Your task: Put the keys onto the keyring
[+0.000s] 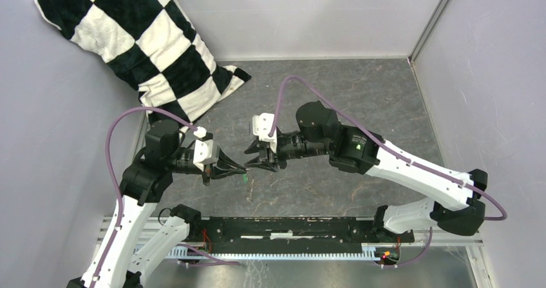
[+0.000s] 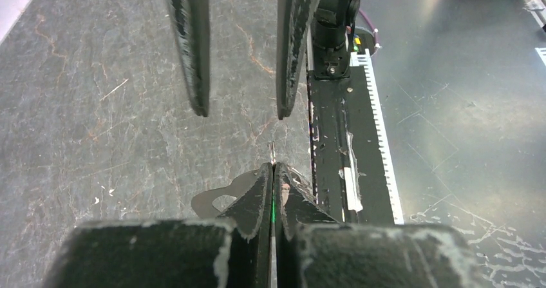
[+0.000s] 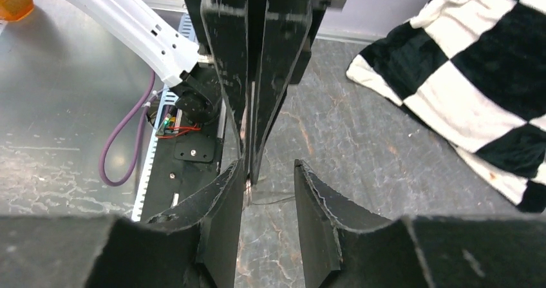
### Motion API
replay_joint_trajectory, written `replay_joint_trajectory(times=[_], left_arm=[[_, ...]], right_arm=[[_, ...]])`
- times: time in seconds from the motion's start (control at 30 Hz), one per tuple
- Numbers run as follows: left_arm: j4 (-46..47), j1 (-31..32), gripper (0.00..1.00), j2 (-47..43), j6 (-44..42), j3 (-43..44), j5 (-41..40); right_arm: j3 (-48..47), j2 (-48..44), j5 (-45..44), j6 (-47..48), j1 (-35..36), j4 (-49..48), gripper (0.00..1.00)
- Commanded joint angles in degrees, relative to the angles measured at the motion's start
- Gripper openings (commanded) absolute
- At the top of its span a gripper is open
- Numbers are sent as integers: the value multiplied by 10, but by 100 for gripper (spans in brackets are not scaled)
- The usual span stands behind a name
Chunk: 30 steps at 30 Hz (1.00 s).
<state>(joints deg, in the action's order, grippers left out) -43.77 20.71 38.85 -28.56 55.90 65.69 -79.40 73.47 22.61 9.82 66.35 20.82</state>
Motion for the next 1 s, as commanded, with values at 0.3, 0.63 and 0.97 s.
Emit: replay_joint_trajectory(times=[0.3,0.63,0.97], left_arm=[[0,1,2,-6,-52,19,2],[0,1,2,-10,-57,18,5],[0,1,2,-14,-59,18,6]], right_arm=[[-155,96,40,64,-2,190,35],[-183,118,45,71,-2,217,21],[-186,126,42,67,-2,226,23]])
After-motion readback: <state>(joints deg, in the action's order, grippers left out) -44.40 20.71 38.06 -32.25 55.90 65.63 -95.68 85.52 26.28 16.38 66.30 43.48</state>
